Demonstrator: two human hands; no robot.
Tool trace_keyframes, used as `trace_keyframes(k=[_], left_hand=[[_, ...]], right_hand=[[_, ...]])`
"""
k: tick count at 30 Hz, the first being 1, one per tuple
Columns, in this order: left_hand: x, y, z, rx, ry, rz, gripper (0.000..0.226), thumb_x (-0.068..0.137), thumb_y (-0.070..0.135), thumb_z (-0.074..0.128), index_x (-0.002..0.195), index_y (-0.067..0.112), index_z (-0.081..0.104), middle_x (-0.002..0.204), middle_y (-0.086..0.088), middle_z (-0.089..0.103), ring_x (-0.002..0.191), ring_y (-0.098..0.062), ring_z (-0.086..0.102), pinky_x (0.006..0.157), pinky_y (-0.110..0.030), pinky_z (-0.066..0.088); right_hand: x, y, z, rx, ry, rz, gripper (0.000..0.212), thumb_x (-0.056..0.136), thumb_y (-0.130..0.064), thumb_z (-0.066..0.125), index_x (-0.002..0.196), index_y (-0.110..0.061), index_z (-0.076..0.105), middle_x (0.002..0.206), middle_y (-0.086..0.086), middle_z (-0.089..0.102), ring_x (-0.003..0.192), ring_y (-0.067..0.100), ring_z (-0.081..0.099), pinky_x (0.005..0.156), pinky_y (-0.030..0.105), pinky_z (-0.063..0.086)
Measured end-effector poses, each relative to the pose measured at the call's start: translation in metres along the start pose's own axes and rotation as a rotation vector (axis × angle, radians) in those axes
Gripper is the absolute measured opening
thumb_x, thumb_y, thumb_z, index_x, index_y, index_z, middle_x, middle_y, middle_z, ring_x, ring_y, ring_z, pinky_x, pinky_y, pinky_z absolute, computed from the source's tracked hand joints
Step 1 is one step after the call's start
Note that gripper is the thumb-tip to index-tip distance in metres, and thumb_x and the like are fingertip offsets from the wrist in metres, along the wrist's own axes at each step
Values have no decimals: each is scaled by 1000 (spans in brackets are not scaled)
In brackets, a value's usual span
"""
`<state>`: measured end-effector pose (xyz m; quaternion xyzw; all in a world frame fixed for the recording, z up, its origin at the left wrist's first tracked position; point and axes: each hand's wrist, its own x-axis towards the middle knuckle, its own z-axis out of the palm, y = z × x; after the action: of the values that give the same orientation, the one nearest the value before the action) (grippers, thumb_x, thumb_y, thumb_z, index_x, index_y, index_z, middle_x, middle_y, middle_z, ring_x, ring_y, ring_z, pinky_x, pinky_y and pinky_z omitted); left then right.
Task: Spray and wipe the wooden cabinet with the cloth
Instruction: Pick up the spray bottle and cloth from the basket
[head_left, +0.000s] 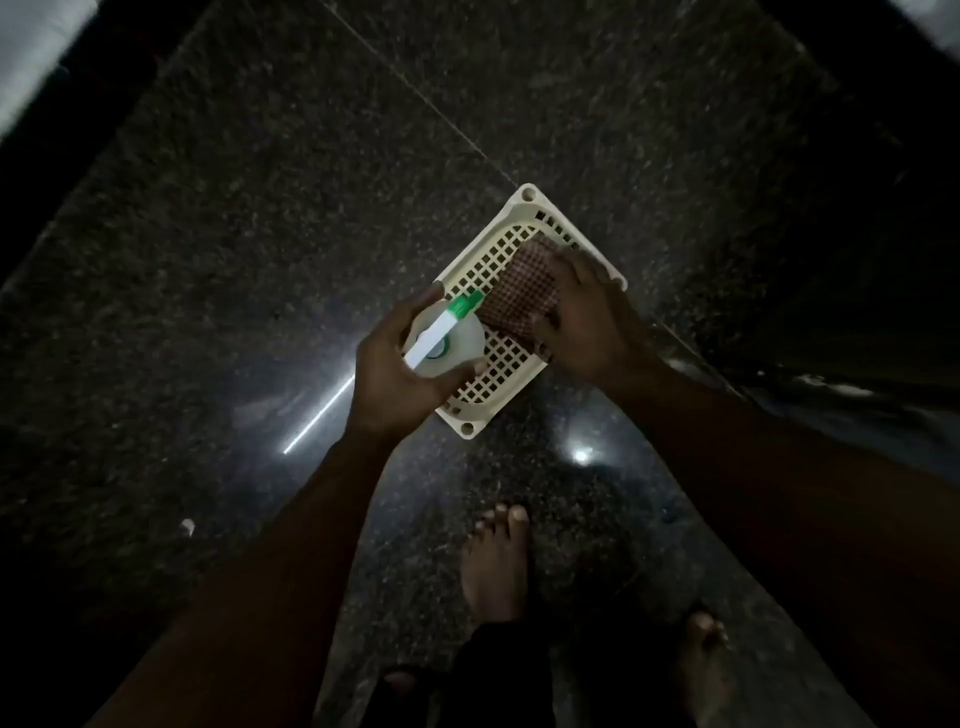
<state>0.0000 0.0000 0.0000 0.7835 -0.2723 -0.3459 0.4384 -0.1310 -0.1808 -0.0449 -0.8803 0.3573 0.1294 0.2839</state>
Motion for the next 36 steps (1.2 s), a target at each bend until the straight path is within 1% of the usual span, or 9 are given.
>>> trace_keyframes(k=[6, 10, 14, 19, 24, 27, 30, 32, 36], left_hand=[[0, -14, 7, -183, 119, 7, 56, 70, 18, 83, 120, 9, 61, 115, 2, 68, 105, -14, 65, 83, -26, 55], [2, -18, 11, -211, 135, -9, 46, 77, 21, 77, 118, 6, 62, 115, -4, 68, 106, -20, 65, 88, -41, 55], [4, -24, 20, -228, 124, -17, 41, 83, 24, 71, 118, 4, 63, 116, -10, 68, 106, -24, 64, 88, -50, 53], [17, -20, 26, -177, 68, 114, 50, 90, 27, 62, 135, 12, 49, 129, 6, 60, 122, -12, 55, 100, -27, 45], [36, -14, 27, -80, -50, 278, 41, 93, 20, 59, 131, 9, 53, 133, 0, 57, 122, -18, 54, 102, -38, 44], [43, -9, 29, -54, -94, 292, 34, 92, 20, 59, 124, 11, 59, 126, 2, 62, 117, -15, 57, 98, -33, 45], [46, -3, 31, -28, -110, 257, 27, 90, 21, 62, 115, 12, 64, 116, 3, 65, 109, -10, 60, 94, -34, 47], [46, 3, 33, 42, -112, 316, 20, 89, 17, 62, 109, 14, 63, 106, 8, 65, 103, -2, 58, 92, -26, 46], [40, 21, 34, 201, -178, 462, 33, 79, 7, 70, 108, -3, 58, 104, -14, 62, 97, -24, 59, 86, -42, 47]], right_hand=[[16, 0, 23, -40, 37, 117, 81, 86, -37, 68, 150, -10, 26, 157, 10, 29, 144, 31, 29, 114, 52, 27], [20, 0, 32, -4, 43, 158, 91, 83, -38, 73, 152, -8, 21, 157, 16, 27, 146, 32, 23, 119, 46, 24], [24, -2, 36, 74, 92, 238, 86, 82, -32, 74, 150, -7, 27, 152, 18, 34, 142, 33, 31, 116, 44, 31], [29, -3, 32, 112, 117, 290, 52, 78, -32, 70, 123, -9, 58, 135, 15, 51, 127, 33, 48, 104, 45, 43], [17, 5, 28, 412, 139, 163, 28, 71, -26, 80, 84, -7, 63, 102, 12, 63, 96, 28, 61, 79, 37, 53], [8, 10, 29, 578, 89, 191, 31, 76, -23, 78, 92, -6, 59, 82, 2, 66, 77, 18, 63, 67, 31, 49], [1, 14, 25, 872, 100, 302, 36, 79, -13, 74, 109, -12, 54, 95, -7, 67, 84, 3, 64, 74, 25, 55], [-7, 18, 21, 1064, 78, 379, 36, 80, -5, 70, 115, -6, 61, 106, 5, 72, 95, 18, 70, 86, 39, 59], [-34, 24, 9, 1376, 41, 554, 23, 79, 8, 60, 100, 8, 66, 104, 31, 69, 95, 57, 63, 78, 74, 50]])
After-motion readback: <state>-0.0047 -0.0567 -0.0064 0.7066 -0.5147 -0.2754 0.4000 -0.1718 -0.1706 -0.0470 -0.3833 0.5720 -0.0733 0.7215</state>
